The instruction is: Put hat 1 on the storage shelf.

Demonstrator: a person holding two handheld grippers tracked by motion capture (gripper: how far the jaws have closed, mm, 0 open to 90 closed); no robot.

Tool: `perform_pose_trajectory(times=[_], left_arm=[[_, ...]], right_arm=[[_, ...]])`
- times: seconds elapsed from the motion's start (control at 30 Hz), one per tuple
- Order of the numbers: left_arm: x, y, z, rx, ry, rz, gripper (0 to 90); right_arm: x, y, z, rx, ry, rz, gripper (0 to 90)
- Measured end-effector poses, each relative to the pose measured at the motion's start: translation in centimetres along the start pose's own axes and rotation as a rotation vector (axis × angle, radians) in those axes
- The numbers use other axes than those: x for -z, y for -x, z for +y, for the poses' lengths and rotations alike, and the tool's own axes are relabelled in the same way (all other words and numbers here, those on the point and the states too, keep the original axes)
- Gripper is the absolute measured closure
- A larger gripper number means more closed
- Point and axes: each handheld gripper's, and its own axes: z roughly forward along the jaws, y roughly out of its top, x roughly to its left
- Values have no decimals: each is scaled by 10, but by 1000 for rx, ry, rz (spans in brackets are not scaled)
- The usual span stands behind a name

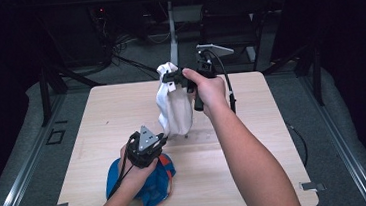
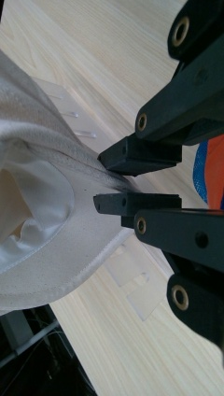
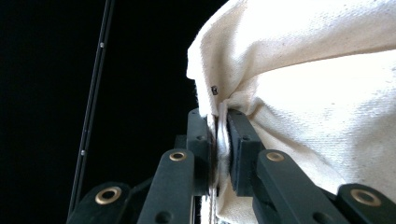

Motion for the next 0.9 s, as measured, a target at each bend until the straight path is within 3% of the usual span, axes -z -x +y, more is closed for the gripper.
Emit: perform_pose_trajectory(times=[0.37, 0.6, 0.9], left_arm=[[7, -13, -3, 38, 39, -62, 837], [11, -22, -10, 54, 34, -60, 849], [10, -25, -23, 77, 31, -65, 856]], right_arm=[[-2, -3, -3, 16, -15, 9, 816], [-3, 2, -4, 22, -29, -25, 815], [-6, 8, -7, 26, -43, -44, 811]])
